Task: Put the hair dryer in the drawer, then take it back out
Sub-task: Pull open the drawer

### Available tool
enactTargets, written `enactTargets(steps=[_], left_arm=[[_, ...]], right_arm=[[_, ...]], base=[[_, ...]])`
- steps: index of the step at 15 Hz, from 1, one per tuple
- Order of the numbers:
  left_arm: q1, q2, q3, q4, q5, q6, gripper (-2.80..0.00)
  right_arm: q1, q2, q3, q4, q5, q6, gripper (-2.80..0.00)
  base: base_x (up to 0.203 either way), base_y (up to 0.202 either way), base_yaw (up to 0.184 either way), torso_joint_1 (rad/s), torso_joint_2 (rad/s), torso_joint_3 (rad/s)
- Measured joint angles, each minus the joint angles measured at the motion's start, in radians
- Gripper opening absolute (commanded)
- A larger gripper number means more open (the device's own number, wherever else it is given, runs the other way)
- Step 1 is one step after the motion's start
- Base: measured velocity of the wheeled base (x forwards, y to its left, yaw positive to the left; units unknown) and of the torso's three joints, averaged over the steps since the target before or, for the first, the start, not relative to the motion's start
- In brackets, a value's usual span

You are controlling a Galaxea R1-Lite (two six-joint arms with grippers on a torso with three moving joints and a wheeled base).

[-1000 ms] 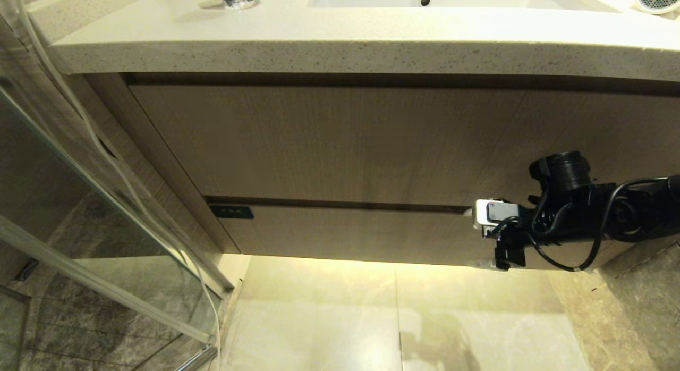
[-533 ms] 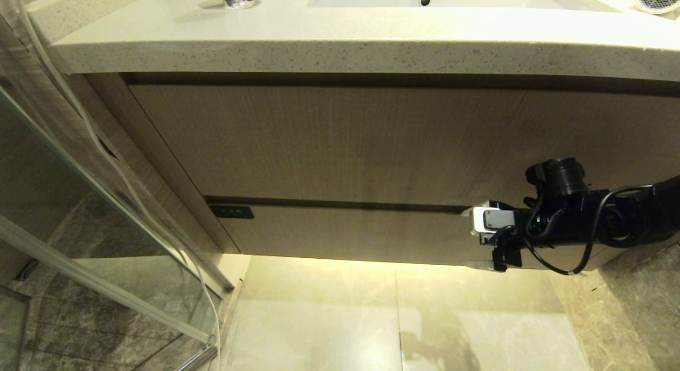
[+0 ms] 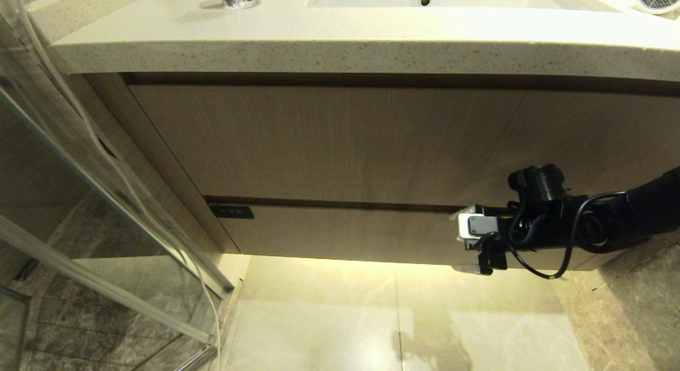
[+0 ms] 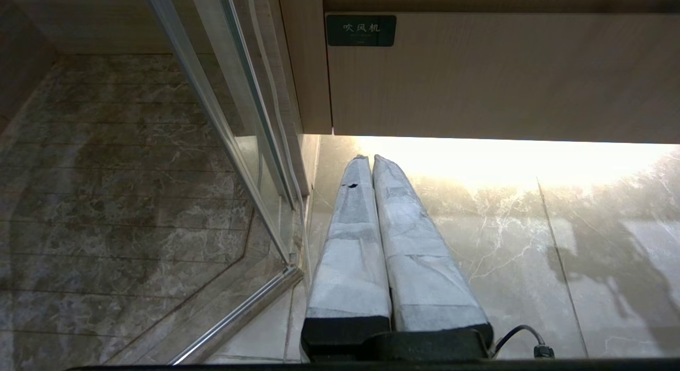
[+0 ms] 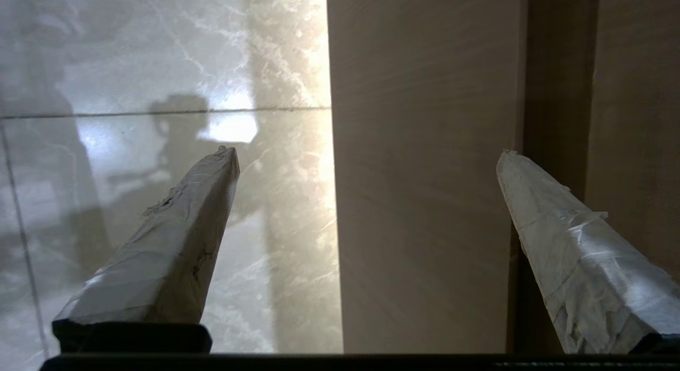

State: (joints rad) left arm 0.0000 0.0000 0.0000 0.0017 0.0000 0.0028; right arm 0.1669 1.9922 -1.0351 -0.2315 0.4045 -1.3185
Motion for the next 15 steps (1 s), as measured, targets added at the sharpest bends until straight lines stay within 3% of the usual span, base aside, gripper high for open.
enactTargets(steps=[15], left_arm=[[0.000,0.000,0.000,0.000,0.000,0.000,-2.80]], right_arm=[[0.027,0.069,-0.004,-0.181,-0.075,0.084,0.00]], base=[[0.000,0.000,0.000,0.000,0.00,0.000]])
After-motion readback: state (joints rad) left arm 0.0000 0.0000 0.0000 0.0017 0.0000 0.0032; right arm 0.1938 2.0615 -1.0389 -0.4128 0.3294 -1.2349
